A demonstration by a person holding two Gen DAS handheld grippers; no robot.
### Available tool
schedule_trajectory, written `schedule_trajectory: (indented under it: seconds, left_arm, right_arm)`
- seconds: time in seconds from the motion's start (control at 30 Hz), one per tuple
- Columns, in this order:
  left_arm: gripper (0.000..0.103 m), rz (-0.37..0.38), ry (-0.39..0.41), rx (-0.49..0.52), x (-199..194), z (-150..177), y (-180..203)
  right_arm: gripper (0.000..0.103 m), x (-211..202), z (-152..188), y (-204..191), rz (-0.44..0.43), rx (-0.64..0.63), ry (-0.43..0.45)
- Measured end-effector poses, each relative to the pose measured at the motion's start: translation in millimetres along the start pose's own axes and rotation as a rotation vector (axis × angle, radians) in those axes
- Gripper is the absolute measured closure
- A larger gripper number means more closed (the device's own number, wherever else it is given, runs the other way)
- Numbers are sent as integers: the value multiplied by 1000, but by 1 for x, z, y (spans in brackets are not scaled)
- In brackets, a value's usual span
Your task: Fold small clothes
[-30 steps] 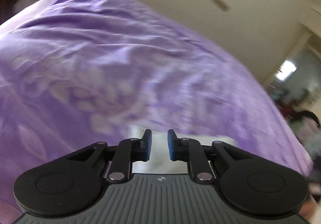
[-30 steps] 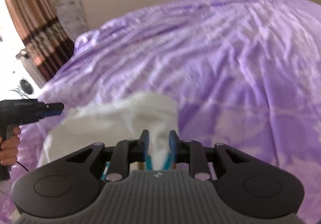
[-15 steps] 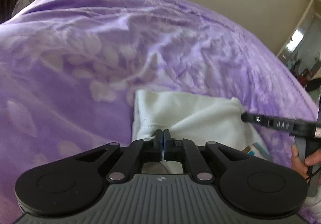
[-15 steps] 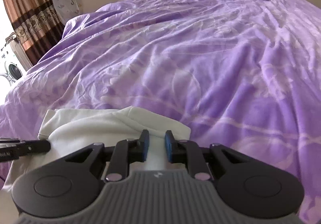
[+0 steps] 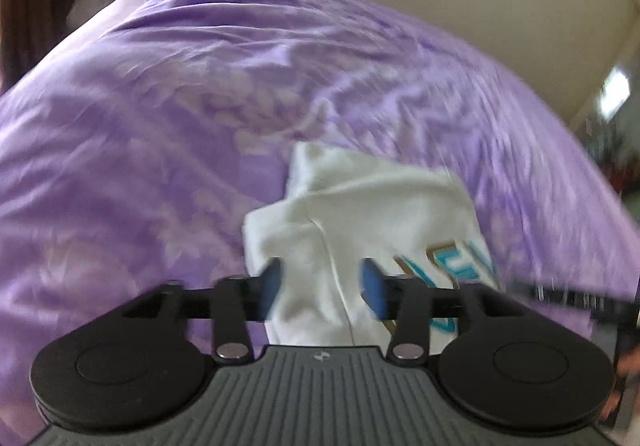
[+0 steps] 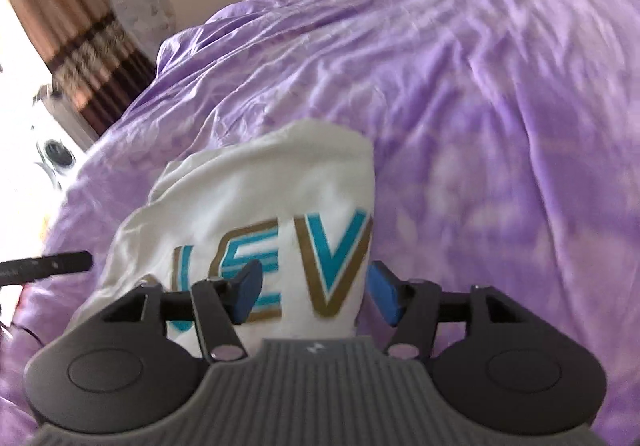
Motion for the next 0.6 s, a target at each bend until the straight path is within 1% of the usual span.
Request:
schedule_trajectory:
  seconds: [0.03,0.07,0.1,0.13,0.2,0.23,0.3,0.43,0.5,0.53,0.6]
  left_arm:
    - [33,-12,11,-45,0,2,-9]
    - [33,-22,9,-79,2,3,-15]
    - [33,-22,-6,-116,6,6,-22]
    - [31,2,-29,-162,12,9,-27]
    - [31,50,-49,-233,25,15,-34]
    - [31,53,-48,-264,31,16,-39]
    - [31,71,-52,-287,43,20,-45]
    - [31,92,-50,-324,65,22,-53]
    - [30,100,-48,-308,74,19,-51]
    - [27,107,-48,-297,78,17,-50]
    - [26,114,-46,-274,83,13,-49]
  right_arm:
    - [45,-2,2,4,-17,35,-6]
    - [42,-4,4,9,-33,68,-11]
    - [42,-5,6,13,-41,101,-18]
    - [42,-4,8,16,-55,130,-26]
    - [40,-1,11,21,-86,179,-53]
    - [39,3,12,23,-96,205,-70]
    - [33,9,14,25,-133,235,-91]
    - [33,27,16,34,-178,330,-137]
    - [32,38,14,38,-199,376,-150]
    - [32,44,12,38,-208,389,-154]
    - [32,54,7,34,-223,391,-157]
Point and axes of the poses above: each gripper's, at about its wrist camera, not at the fingertips, and x roughly the way its jaws point, y to its right, z to its underside, the point moved 10 cm from there along x, roughly the way its jaws point, and after that the axes turned 13 degrees about x, right-handed, at the moved point
